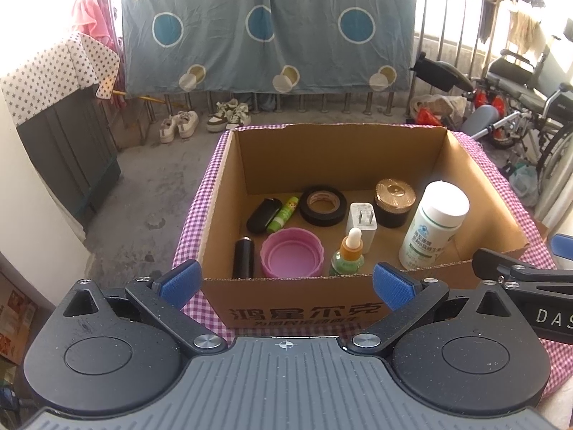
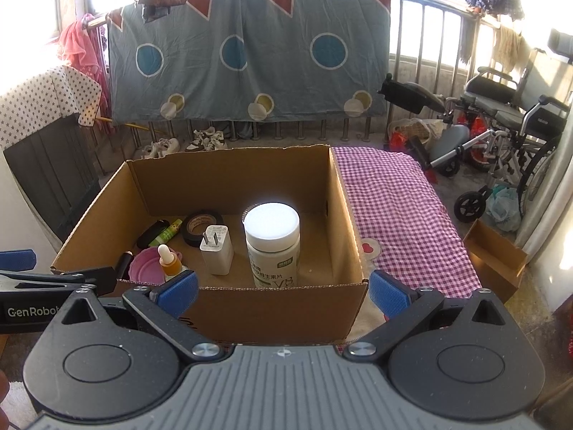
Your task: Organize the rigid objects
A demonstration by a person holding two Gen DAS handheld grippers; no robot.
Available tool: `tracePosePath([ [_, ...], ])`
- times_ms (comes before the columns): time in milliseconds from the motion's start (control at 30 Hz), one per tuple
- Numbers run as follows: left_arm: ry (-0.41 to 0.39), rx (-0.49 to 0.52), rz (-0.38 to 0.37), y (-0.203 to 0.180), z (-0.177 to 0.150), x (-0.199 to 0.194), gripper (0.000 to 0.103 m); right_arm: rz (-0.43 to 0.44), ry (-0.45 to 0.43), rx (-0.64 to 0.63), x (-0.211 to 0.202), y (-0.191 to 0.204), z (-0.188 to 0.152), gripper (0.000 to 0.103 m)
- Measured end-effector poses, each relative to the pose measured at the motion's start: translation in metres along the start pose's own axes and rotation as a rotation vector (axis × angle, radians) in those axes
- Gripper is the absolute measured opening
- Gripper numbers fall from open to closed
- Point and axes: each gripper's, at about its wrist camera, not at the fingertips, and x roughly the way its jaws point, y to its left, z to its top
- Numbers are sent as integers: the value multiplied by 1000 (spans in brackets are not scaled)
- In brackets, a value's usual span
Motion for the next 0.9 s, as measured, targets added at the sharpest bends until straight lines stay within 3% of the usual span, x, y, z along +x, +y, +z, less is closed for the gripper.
tracePosePath([
  [900,6,-3,3,0,-3,0,102,1,9,-1,2,1,-2,103],
])
